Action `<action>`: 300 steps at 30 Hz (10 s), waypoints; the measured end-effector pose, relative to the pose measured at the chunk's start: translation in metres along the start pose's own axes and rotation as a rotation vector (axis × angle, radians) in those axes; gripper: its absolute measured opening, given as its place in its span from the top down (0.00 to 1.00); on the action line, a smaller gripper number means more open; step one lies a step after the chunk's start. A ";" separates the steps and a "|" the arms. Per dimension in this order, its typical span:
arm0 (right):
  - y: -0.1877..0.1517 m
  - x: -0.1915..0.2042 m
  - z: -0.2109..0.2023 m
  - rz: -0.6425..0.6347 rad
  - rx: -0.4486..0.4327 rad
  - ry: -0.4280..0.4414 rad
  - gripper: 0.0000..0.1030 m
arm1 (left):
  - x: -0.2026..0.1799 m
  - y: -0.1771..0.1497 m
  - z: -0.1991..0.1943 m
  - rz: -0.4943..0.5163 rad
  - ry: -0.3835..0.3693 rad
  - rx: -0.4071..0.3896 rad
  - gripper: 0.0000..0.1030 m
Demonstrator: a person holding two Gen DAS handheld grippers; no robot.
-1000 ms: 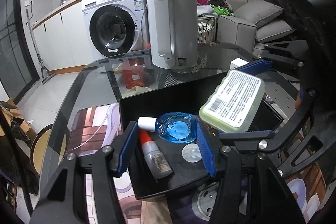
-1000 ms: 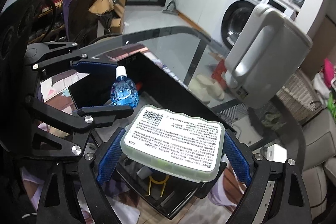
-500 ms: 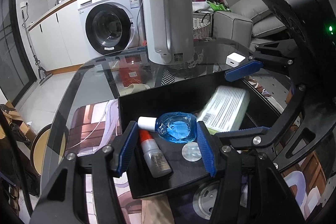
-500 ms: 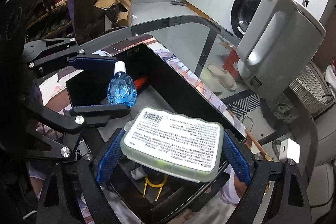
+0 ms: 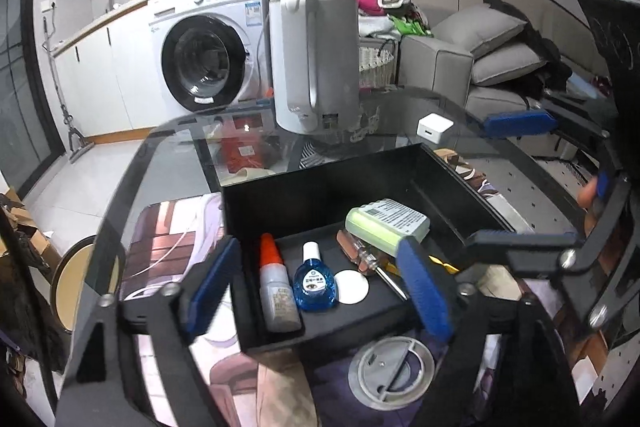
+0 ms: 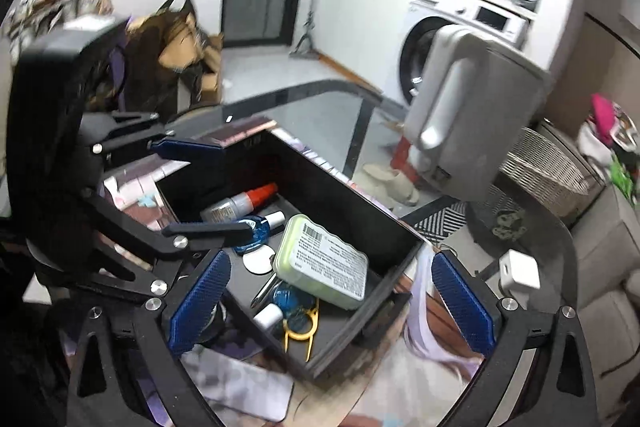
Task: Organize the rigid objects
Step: 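Open both grippers inside the box and withdraw them, then lower the right gripper onto the white rectangular plate and close on it, then close the left gripper on the grey round roll while the right lifts the white plate, then carry the grey roll with the left gripper into the box while the right carries the white plate there, then open both grippers inside the box and withdraw them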
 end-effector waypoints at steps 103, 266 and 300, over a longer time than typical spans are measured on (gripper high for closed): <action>-0.114 0.039 0.020 0.321 0.136 -0.067 0.14 | 0.009 -0.072 -0.020 -0.053 -0.014 0.052 0.00; 0.003 0.002 0.044 0.004 0.067 0.028 0.13 | 0.005 -0.002 0.009 0.027 0.006 -0.024 0.52; -0.063 0.069 -0.082 0.250 -0.294 -0.057 0.01 | 0.020 -0.042 -0.090 -0.121 0.036 -0.194 0.00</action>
Point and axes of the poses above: each gripper's, at about its wrist camera, not at the fingertips, and z roughly the way its jaws point, x to its left, y to its top, the point moved 6 cm from there along z, roughly the way its jaws point, and after that the axes turned 9 degrees about y, right-handed, at the moved point
